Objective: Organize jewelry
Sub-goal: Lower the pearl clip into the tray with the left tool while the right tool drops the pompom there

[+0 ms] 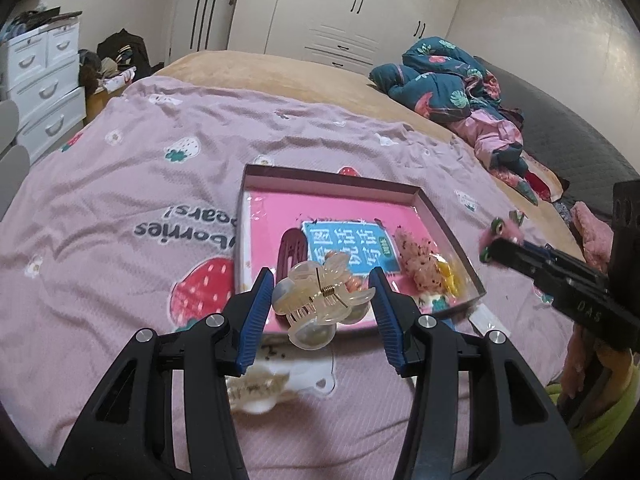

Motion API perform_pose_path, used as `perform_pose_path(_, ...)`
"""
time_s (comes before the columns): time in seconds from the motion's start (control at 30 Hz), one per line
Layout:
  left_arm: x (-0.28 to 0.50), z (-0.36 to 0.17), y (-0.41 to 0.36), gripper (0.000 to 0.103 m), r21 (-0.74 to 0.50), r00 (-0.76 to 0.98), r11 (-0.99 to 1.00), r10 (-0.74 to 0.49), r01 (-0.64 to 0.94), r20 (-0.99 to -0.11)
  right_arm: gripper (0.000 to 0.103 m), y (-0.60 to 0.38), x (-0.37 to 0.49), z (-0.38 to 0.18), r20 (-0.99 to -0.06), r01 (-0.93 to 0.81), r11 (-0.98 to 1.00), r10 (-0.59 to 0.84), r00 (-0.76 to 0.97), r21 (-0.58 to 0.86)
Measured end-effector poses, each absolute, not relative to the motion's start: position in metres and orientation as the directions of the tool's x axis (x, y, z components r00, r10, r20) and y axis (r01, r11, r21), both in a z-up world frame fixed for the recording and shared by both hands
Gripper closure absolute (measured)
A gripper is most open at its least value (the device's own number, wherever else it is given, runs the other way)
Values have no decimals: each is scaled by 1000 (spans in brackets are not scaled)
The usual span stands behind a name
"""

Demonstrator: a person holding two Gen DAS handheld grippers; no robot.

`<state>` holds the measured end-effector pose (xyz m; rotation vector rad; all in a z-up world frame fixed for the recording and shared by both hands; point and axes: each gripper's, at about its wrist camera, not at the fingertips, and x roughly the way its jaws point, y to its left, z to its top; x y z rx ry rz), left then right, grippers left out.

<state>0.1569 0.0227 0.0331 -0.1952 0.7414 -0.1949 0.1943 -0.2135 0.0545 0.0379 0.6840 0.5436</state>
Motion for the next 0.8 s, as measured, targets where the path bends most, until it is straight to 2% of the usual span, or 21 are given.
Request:
perform_pose_path(0.33,197,31,-8,62,-238,695,961,-267,140,-667,75,-244,242,55,-597,-395,902,415,686,172)
perform_pose_path(0.8,239,-10,-52,62,-210,613,962,-272,173,-742,75,-260,262,1,-675,-356,919,369,639,166)
